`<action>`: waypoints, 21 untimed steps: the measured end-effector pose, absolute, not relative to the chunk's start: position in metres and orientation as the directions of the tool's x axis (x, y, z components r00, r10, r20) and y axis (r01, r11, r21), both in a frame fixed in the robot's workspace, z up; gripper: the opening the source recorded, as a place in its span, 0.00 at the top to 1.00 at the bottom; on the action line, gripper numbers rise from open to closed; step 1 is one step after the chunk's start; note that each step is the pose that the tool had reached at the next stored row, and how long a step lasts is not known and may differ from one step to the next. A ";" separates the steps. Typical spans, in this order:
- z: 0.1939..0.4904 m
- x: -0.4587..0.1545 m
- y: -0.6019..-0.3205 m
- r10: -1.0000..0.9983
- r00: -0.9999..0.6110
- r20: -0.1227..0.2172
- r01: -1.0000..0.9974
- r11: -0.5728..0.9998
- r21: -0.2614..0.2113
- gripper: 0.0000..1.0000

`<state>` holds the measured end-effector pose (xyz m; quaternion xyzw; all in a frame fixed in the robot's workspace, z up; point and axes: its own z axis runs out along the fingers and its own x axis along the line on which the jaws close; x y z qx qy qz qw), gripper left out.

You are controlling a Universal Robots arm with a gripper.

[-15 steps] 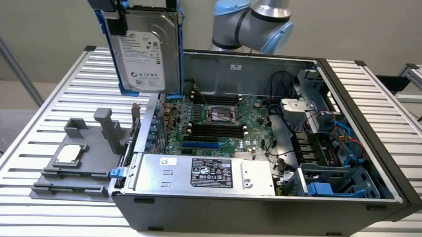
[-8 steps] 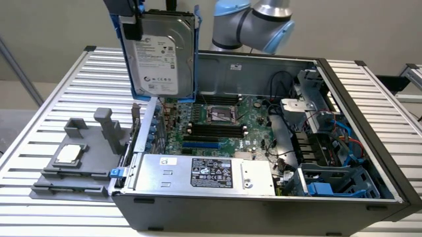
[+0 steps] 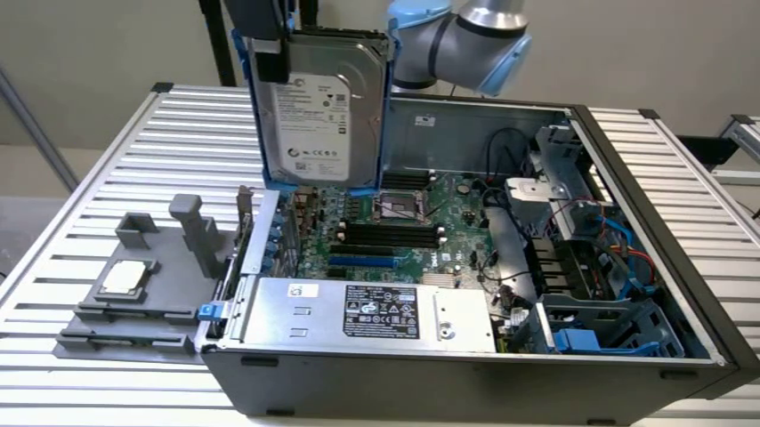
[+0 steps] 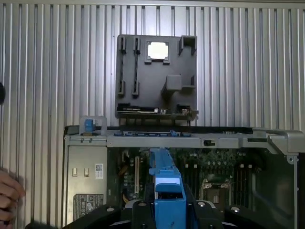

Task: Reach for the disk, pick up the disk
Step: 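Pick up the disk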

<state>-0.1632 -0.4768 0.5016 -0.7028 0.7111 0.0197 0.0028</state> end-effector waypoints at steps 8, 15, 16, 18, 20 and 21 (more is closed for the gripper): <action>0.502 -0.135 -0.490 -0.999 -0.012 -0.033 -1.000 0.011 0.025 0.67; 0.502 -0.109 -0.501 -0.999 -0.012 -0.035 -1.000 0.011 0.026 0.67; 0.502 -0.106 -0.503 -0.999 -0.012 -0.036 -1.000 0.011 0.026 0.67; 0.502 -0.098 -0.506 -0.999 -0.012 -0.036 -1.000 0.011 0.026 0.67; 0.502 -0.090 -0.509 -0.999 -0.012 -0.037 -1.000 0.011 0.027 0.67; 0.502 -0.086 -0.511 -0.999 -0.012 -0.037 -1.000 0.011 0.027 0.67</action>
